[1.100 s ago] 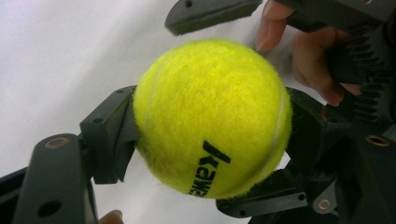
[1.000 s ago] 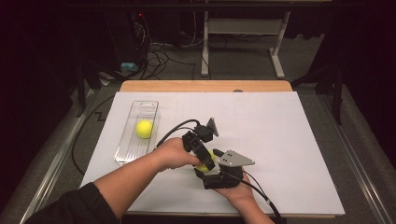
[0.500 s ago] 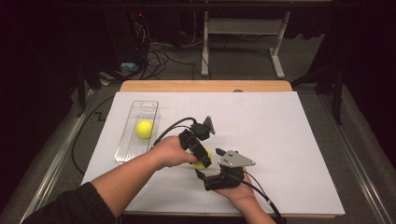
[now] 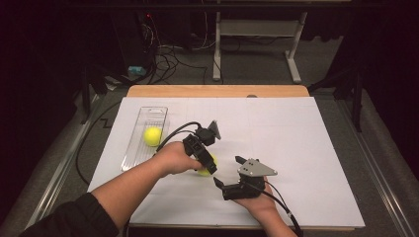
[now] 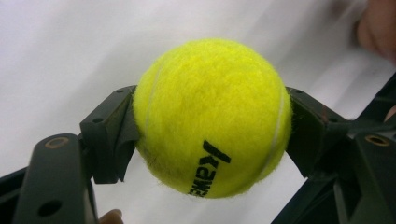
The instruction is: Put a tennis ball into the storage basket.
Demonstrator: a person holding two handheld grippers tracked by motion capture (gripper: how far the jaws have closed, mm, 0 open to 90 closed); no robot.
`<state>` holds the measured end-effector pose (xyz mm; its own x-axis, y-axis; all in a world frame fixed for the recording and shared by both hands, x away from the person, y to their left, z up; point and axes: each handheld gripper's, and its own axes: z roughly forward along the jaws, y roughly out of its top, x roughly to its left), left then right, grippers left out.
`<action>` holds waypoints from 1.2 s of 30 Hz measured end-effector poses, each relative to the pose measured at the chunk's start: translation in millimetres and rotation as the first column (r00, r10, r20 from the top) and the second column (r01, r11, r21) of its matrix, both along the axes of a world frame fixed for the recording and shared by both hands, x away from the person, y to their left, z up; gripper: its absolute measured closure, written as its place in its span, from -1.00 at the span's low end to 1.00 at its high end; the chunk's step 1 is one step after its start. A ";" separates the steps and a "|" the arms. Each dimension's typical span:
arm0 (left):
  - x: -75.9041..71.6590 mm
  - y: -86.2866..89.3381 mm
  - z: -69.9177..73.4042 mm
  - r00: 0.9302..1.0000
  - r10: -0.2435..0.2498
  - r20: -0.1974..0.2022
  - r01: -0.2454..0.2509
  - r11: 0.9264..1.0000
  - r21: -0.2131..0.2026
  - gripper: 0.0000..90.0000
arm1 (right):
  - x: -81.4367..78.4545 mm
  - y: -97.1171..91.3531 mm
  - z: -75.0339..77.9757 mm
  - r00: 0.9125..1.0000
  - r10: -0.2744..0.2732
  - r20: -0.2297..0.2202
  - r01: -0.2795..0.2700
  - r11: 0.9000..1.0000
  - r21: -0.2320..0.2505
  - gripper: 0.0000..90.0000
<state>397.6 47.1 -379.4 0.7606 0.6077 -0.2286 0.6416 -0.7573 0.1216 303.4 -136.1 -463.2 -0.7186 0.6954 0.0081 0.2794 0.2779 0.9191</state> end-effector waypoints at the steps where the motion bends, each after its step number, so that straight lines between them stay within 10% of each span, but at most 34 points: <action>1: 0.8 1.4 0.3 1.000 0.002 -0.002 -0.002 1.000 0.004 -0.40 | 0.3 -2.2 0.0 1.000 -0.004 0.003 0.004 1.000 -0.006 -1.00; 36: 10.6 48.9 1.4 0.995 0.097 0.024 -0.099 0.993 0.060 -0.40 | -2.6 -107.1 -2.8 0.968 -0.246 0.040 0.247 0.969 -0.022 -1.00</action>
<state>408.2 95.9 -378.0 0.7009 0.6919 -0.1730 0.7109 -0.6973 0.0912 300.8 -243.3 -466.0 -0.5244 0.8507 -0.0358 0.3088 0.2292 0.9231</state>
